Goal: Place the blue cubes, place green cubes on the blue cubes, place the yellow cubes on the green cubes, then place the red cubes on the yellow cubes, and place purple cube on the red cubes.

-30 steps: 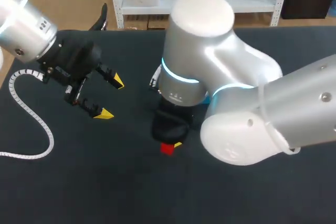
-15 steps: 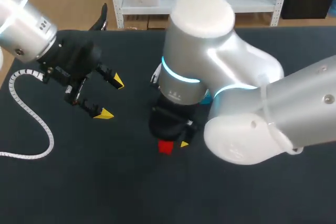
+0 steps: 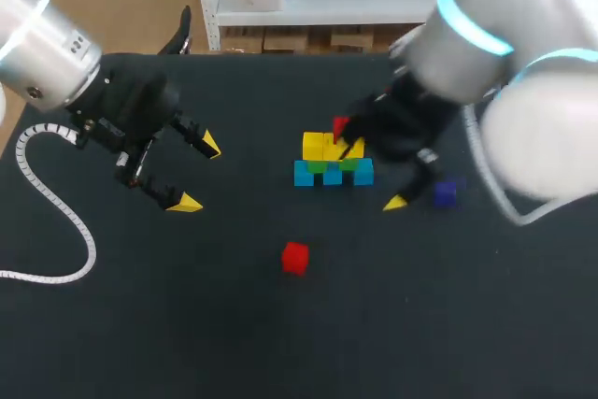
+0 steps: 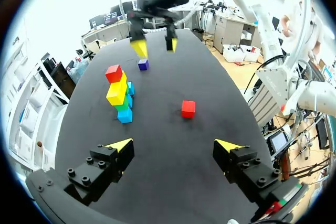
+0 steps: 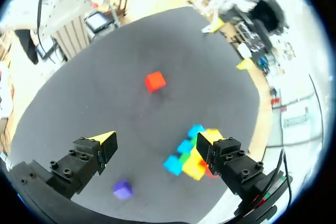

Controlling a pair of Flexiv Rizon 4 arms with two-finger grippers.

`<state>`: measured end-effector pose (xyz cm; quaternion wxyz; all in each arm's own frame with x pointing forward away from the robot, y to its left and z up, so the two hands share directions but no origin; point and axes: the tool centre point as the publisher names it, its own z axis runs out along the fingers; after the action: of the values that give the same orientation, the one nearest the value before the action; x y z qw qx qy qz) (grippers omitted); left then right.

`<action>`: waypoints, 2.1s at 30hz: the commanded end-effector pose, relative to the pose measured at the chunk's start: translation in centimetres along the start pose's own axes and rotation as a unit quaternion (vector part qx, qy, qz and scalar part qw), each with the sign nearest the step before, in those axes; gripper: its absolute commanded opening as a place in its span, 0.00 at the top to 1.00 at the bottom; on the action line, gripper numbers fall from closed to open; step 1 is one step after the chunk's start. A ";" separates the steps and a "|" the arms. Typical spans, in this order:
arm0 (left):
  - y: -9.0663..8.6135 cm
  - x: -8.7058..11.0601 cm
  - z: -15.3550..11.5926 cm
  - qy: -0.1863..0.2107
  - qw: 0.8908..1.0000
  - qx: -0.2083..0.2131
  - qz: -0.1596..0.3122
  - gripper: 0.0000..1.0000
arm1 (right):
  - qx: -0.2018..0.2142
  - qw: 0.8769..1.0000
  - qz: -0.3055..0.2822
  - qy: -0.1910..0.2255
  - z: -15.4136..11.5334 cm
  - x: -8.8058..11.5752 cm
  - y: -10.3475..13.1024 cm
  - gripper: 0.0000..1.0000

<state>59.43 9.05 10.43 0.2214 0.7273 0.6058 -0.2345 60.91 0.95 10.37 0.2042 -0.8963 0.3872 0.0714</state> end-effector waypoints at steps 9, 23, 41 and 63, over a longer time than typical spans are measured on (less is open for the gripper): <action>0.0 0.0 0.0 0.000 1.000 0.000 0.001 0.00 | 0.151 0.950 0.202 -0.183 -9.9 9.7 4.1 0.00; 0.0 0.0 0.0 0.000 1.000 0.000 0.001 0.00 | 0.224 0.895 0.300 -0.244 -12.8 17.3 6.1 0.00; 0.0 0.0 0.0 0.000 1.000 0.000 0.001 0.00 | 0.197 0.901 0.309 -0.231 -12.4 19.8 5.7 0.00; -4.0 -6.2 9.4 0.023 0.998 0.021 0.049 0.00 | 0.197 0.901 0.309 -0.231 -12.4 19.8 5.7 0.00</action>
<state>54.36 1.09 8.47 0.1887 0.7714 0.5622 -0.2306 70.13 -20.96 14.16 0.4271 -0.6316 0.5931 0.2588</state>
